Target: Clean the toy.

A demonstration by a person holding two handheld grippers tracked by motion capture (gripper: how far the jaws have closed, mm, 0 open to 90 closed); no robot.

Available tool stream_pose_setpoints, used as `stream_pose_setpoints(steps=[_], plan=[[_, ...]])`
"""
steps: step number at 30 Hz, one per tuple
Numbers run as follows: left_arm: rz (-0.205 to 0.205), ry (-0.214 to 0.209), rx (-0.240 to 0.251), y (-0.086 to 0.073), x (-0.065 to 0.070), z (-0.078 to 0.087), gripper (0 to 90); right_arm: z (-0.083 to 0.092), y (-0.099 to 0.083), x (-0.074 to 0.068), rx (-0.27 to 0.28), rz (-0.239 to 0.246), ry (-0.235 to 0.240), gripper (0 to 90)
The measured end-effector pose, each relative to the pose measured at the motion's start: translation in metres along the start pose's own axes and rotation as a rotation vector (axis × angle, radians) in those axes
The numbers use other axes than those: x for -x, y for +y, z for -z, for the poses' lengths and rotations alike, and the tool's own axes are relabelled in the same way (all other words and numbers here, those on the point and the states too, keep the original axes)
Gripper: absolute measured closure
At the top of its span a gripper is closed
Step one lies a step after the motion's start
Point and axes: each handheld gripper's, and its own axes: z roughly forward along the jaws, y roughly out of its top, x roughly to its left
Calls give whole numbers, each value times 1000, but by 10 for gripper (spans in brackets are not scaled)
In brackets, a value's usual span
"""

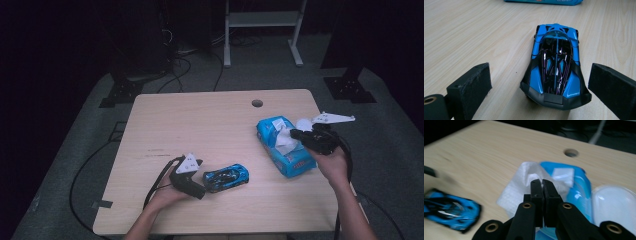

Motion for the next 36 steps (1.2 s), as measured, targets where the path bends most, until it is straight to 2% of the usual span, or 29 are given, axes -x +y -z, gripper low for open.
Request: stream_pose_setpoints(steps=[4,5,6,8,9,10,15,19,23,25,27,29,32,34,36], plan=[[15,-6,-2,-1,-2,0,41,12,3,-15,20,33,66,875],[10,-14,-13,-2,-2,-1,42,16,2,-24,23,64,86,875],[10,-14,-13,-2,-2,-1,50,16,2,-24,23,64,86,875],[18,-30,-16,-2,-2,-2,50,20,-1,-39,33,90,142,875],[18,-32,-17,-1,-2,-2,50,20,-1,-39,33,90,142,874],[21,-35,-12,-1,-2,-2,50,20,-4,-44,38,83,178,874],[8,-46,-27,-2,1,-5,50,9,-18,-77,-5,123,262,874],[8,-49,-24,-2,2,-4,50,3,-22,-98,-14,124,372,874],[-3,-52,-31,-3,0,-4,50,1,-20,-114,-45,130,456,869],[5,-58,-23,-2,-1,-3,50,-2,-22,-118,-60,140,469,870],[16,-60,-13,-2,0,-3,49,-7,-24,-118,-83,128,480,869],[14,-70,-24,-3,0,-4,50,-17,-26,-115,-130,109,497,869],[-2,-71,-35,-2,1,-7,50,-37,-29,-110,-168,91,486,869],[2,-73,-33,-2,1,-7,50,-49,-31,-111,-184,76,464,869],[5,-74,-37,-2,1,-7,50,-58,-33,-114,-196,109,419,867]])
